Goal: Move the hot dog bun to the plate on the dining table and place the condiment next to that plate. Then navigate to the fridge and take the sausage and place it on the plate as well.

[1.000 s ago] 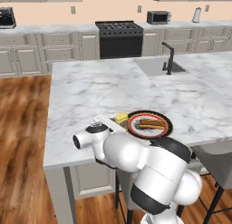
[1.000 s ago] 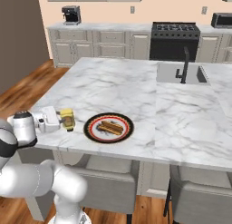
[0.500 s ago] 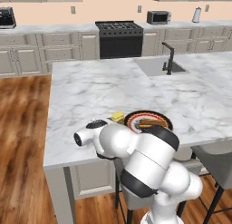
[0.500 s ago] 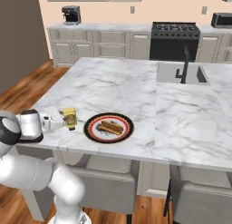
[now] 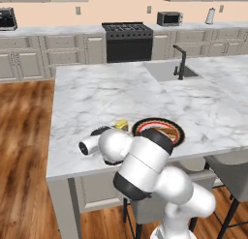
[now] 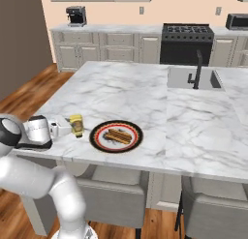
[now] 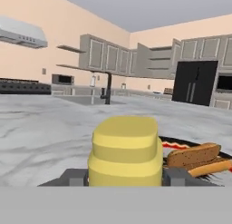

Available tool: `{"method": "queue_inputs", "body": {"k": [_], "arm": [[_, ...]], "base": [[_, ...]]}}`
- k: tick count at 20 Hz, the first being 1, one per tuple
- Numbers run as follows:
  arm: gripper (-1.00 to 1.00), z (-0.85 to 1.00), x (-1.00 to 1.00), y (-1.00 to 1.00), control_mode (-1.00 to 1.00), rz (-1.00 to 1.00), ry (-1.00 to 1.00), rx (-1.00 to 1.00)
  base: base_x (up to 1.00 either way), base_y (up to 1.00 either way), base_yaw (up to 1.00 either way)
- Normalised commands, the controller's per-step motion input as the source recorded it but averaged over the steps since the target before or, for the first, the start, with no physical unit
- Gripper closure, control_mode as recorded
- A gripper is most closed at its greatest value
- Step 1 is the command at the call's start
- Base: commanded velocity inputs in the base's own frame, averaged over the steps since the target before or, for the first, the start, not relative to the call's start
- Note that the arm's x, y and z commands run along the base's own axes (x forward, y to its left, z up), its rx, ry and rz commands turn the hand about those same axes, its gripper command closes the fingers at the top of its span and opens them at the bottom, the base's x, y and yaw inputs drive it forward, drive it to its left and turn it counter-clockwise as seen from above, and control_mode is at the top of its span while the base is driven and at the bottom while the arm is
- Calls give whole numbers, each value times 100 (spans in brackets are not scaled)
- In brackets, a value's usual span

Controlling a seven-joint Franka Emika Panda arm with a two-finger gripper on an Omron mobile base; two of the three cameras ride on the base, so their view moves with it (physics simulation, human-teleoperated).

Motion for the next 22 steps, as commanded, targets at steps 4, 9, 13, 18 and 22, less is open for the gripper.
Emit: {"method": "queue_inputs", "body": {"k": [4,9,13,18,22], "arm": [[100,-57,22,0,-100,5,-12,0],[100,-54,7,0,-100,2,-10,0],[100,-21,-16,-16,-100,0,-18,6],[100,-22,-31,-14,-100,0,-27,13],[100,-19,-6,-2,-100,0,-11,12]], "base": [[0,0,0],[0,0,0],[0,0,0],[0,0,0],[0,0,0]]}}
